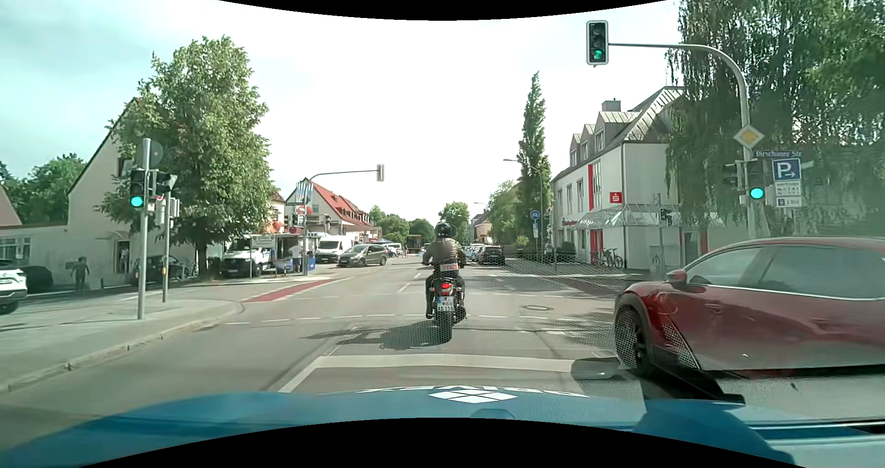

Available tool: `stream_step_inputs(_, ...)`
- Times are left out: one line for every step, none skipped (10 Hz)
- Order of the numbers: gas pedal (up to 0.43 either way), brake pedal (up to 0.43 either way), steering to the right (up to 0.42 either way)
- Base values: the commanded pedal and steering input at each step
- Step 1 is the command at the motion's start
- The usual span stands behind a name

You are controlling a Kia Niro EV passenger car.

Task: Follow the waypoints while adhering to traffic rules and regulations

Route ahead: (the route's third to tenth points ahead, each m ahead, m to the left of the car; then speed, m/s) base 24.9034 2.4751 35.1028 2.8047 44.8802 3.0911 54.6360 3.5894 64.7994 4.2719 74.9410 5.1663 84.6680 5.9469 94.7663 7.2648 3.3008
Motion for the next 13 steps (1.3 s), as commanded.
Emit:
stream_step_inputs(0.138,0.000,-0.010)
stream_step_inputs(0.157,0.000,-0.009)
stream_step_inputs(0.169,0.000,-0.008)
stream_step_inputs(0.177,0.000,-0.007)
stream_step_inputs(0.177,0.000,-0.007)
stream_step_inputs(0.177,0.000,-0.007)
stream_step_inputs(0.177,0.000,-0.007)
stream_step_inputs(0.189,0.000,-0.007)
stream_step_inputs(0.189,0.000,-0.007)
stream_step_inputs(0.189,0.000,-0.006)
stream_step_inputs(0.189,0.000,-0.004)
stream_step_inputs(0.189,0.000,-0.002)
stream_step_inputs(0.189,0.000,0.000)
